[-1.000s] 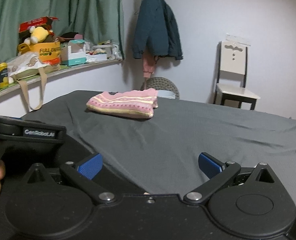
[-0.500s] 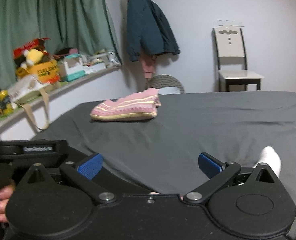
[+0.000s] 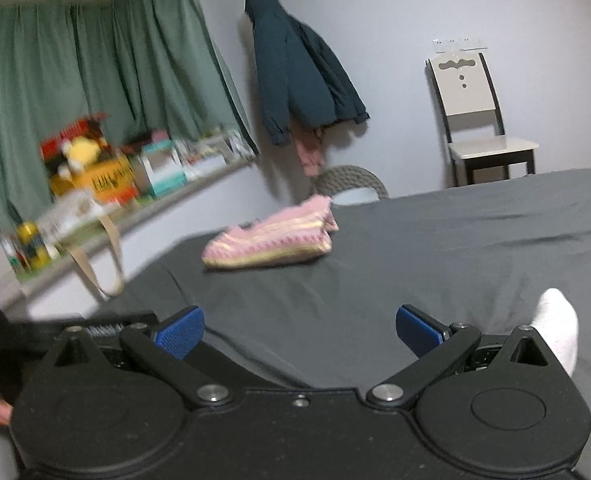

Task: Fold clothes

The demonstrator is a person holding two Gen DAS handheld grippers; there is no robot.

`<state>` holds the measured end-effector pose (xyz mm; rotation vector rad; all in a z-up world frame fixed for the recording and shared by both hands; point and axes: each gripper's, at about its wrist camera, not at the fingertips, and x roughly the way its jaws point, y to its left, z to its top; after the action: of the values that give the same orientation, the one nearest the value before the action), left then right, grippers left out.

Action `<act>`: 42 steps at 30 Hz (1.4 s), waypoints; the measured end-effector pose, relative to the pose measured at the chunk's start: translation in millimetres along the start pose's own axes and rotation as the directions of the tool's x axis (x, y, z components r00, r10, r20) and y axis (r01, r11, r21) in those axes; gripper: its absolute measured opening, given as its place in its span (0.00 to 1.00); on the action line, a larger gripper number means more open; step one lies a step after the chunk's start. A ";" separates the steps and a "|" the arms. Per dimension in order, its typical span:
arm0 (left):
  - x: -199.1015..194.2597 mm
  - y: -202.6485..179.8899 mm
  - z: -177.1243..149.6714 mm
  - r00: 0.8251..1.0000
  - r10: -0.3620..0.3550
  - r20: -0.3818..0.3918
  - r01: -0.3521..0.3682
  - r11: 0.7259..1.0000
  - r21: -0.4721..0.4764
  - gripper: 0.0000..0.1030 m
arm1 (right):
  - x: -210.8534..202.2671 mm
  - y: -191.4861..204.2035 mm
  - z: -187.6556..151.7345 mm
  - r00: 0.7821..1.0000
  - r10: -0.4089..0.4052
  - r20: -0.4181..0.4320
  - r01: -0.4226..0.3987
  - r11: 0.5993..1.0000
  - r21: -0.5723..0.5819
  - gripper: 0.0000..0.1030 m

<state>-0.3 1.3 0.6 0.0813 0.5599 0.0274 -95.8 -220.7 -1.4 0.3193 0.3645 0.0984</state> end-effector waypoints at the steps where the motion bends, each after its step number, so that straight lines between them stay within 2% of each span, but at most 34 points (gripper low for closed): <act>1: 0.1 0.3 -0.1 1.000 0.000 0.000 0.000 1.000 0.000 0.98 | -2.0 0.5 1.7 1.000 0.015 0.009 -0.015 1.000 -0.007 1.00; 7: 0.3 2.4 0.2 1.000 -0.004 0.001 0.004 1.000 -0.006 0.98 | -14.0 15.7 12.0 0.993 0.106 0.045 -0.101 0.989 -0.104 1.00; 12: -0.3 4.2 -0.9 1.000 -0.011 0.004 0.011 1.000 -0.015 0.98 | -25.9 28.9 21.9 0.979 0.191 0.075 -0.174 0.967 -0.187 1.00; 16: -0.4 6.1 -1.3 1.000 -0.019 0.006 0.019 1.000 -0.025 0.98 | -47.2 46.4 37.2 0.947 0.295 0.127 -0.252 0.928 -0.275 1.00; 18: -0.3 6.5 -1.4 1.000 -0.020 0.006 0.020 0.999 -0.026 0.98 | -60.1 62.4 46.9 0.917 0.382 0.114 -0.328 0.885 -0.330 1.00; 21: -0.2 6.5 -1.8 1.000 -0.019 0.007 0.019 0.999 -0.029 0.98 | -81.3 95.9 61.9 0.835 0.550 0.033 -0.488 0.766 -0.418 1.00; 24: -0.4 5.3 -2.4 1.000 -0.014 0.009 0.015 0.999 -0.036 0.98 | -106.0 146.0 72.3 0.732 0.674 -0.102 -0.617 0.593 -0.517 0.99; 26: -0.6 4.3 -2.6 1.000 -0.009 0.011 0.009 0.999 -0.037 0.98 | -126.9 186.6 75.9 0.639 0.737 -0.220 -0.704 0.446 -0.553 0.98; 29: -0.1 4.4 -2.6 1.000 -0.002 0.010 0.002 0.999 -0.048 0.98 | -155.0 244.2 75.5 0.489 0.777 -0.397 -0.814 0.242 -0.528 0.96; 30: 0.1 4.4 -2.7 1.000 0.000 0.010 0.001 0.999 -0.052 0.98 | -161.4 261.5 74.5 0.445 0.778 -0.444 -0.840 0.190 -0.509 0.94; 31: 0.4 4.5 -2.4 1.000 -0.001 0.008 0.001 0.999 -0.051 0.98 | -167.6 278.3 73.0 0.392 0.778 -0.492 -0.867 0.134 -0.479 0.94; 32: 0.7 4.6 -2.1 1.000 -0.001 0.007 0.002 0.999 -0.051 0.98 | -174.6 296.2 71.1 0.329 0.773 -0.542 -0.895 0.072 -0.441 0.92; 33: 0.8 4.7 -1.9 1.000 -0.001 0.006 0.001 0.999 -0.051 0.98 | -182.8 312.5 68.1 0.278 0.762 -0.584 -0.912 0.019 -0.410 0.91; 38: -6.3 7.1 -4.3 0.999 0.040 0.011 -0.040 0.997 -0.068 0.98 | -228.3 387.8 49.5 0.069 0.659 -0.749 -0.942 -0.204 -0.266 0.79; 39: -9.3 10.6 -4.4 0.999 0.040 0.016 -0.039 0.996 -0.082 0.98 | -237.8 397.4 45.8 0.044 0.635 -0.771 -0.937 -0.241 -0.252 0.76; 42: -23.1 28.9 -2.1 0.999 0.021 0.047 -0.014 0.990 -0.140 0.98 | -274.1 423.2 33.1 0.026 0.564 -0.826 -0.898 -0.350 -0.267 0.74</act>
<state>-21.0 29.1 13.5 -0.0497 0.5078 0.0813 -354.5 128.3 256.6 -0.6101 0.3359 1.8908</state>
